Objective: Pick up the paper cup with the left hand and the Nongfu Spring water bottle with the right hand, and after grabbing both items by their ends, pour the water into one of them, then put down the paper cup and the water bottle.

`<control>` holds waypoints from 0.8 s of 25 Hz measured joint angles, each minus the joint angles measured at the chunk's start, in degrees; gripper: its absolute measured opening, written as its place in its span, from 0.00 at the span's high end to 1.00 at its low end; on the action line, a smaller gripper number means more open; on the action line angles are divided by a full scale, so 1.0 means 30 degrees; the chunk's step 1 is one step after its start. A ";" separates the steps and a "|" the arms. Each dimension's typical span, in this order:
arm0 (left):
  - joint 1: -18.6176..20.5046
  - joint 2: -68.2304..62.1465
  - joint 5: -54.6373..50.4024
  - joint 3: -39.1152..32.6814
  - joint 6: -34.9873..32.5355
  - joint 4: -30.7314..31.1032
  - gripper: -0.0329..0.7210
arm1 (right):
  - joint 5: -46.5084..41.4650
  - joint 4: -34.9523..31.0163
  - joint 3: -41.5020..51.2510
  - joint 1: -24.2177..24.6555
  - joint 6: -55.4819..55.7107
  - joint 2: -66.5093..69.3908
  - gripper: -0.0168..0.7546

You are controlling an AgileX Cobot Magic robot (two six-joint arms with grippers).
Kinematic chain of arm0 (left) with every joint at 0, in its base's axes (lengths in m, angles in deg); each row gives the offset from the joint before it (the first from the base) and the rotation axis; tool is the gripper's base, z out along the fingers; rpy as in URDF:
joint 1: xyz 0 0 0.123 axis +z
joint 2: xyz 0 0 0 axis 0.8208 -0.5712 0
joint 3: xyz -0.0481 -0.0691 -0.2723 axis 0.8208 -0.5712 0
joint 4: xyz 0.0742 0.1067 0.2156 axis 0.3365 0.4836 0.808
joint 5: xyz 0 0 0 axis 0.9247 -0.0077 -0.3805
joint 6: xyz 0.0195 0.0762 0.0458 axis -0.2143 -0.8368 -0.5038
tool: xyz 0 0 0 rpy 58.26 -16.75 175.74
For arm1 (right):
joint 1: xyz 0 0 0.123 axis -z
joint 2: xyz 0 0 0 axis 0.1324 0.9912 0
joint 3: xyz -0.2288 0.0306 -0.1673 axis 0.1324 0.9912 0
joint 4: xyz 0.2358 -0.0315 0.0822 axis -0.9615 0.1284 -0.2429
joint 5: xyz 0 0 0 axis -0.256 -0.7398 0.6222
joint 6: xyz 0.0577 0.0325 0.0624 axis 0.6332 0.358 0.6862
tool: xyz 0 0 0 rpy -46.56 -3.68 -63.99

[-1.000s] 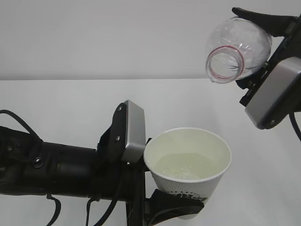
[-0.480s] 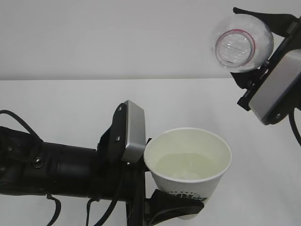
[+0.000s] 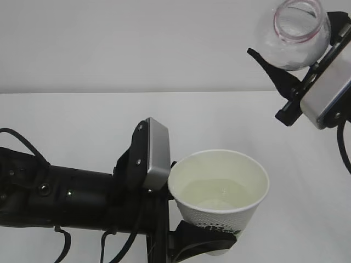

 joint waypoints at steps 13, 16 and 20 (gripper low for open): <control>0.0000 0.0000 -0.0595 0.0000 0.0000 0.0000 0.30 | 0.0042 -0.1162 0.0000 0.0000 0.3252 0.0000 0.38; 0.0000 0.0000 -0.0642 0.0000 0.0000 0.0000 0.30 | 0.0041 -0.1471 0.0130 0.0000 0.3901 0.0000 0.38; 0.0000 0.0000 -0.0642 0.0000 0.0000 0.0000 0.30 | 0.0041 -0.1705 0.0254 0.0000 0.4919 0.0000 0.38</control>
